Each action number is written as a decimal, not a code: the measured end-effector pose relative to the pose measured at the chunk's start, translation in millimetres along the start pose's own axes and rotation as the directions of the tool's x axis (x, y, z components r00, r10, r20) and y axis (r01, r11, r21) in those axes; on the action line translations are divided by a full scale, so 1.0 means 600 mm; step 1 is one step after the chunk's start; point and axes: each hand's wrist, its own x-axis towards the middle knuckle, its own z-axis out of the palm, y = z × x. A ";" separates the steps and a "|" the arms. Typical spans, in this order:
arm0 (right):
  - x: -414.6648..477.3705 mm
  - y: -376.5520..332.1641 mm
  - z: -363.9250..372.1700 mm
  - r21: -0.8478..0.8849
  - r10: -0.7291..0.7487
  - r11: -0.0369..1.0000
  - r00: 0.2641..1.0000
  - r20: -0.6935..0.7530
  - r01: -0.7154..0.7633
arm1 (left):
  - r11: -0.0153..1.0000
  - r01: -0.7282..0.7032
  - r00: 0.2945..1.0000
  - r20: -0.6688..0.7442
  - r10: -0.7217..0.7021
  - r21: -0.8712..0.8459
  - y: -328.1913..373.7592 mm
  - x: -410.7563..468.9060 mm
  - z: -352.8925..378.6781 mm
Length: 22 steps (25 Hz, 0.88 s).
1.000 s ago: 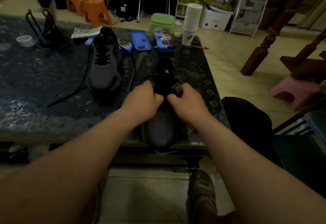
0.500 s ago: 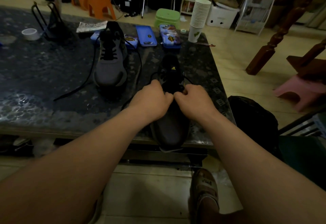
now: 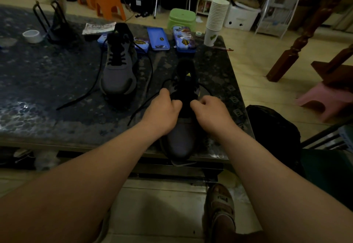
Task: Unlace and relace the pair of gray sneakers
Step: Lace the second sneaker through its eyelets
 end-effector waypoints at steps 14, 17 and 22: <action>0.014 0.015 -0.023 0.052 -0.251 0.966 0.965 -0.069 0.255 | 0.887 -0.459 0.885 -0.062 0.461 0.047 -0.029 0.019 -0.048; 0.015 0.016 -0.034 0.145 -0.211 0.965 0.976 -0.055 0.217 | 0.876 -0.482 0.876 -0.008 0.482 -0.010 -0.030 0.025 -0.057; 0.041 0.008 -0.026 0.151 -0.189 0.967 0.976 -0.109 0.204 | 0.951 -0.292 0.956 -0.063 0.287 -0.097 -0.030 0.045 -0.052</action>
